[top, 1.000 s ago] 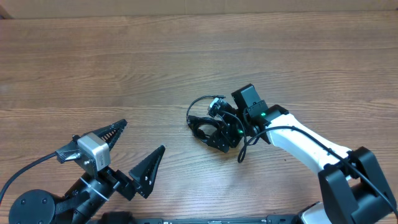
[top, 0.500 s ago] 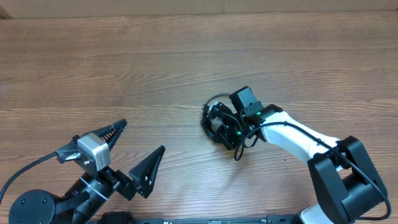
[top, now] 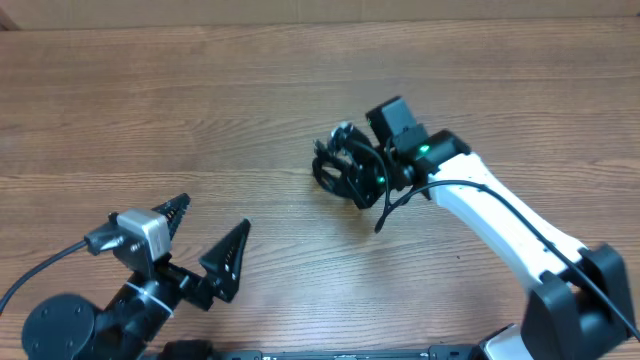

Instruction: Untangle cables

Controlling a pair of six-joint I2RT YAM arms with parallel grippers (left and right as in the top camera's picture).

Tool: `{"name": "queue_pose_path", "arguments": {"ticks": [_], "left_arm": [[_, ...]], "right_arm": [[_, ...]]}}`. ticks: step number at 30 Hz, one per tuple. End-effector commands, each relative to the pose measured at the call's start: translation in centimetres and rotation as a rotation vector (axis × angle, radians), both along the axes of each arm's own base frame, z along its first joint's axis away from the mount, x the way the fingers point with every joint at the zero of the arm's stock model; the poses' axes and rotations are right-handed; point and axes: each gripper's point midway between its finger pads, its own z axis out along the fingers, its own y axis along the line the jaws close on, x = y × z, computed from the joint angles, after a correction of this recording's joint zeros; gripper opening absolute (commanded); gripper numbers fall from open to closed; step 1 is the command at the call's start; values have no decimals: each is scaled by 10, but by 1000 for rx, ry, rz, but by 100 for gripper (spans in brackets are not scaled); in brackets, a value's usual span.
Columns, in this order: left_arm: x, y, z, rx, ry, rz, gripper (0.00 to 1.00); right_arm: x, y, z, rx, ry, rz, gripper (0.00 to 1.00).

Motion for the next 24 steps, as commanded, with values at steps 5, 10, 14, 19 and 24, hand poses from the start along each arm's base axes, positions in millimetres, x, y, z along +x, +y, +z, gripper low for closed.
{"name": "queue_pose_path", "arguments": {"ticks": [5,10,14,19,24], "left_arm": [[24,-4,-28,-158,259,9,70],[38,-17,-53,-253,457,-47,61],[53,-22,-75,-303,601,-51,59],[61,-42,-89,-414,773,-171,58],[65,-55,-98,-475,876,-266,56]], "right_arm": [[-10,-4,70,38,-59,11,4],[-22,-9,77,25,-78,56,4],[-34,-2,90,39,-139,128,4],[-53,18,113,89,-236,218,4],[-63,31,135,146,-310,257,4]]}}
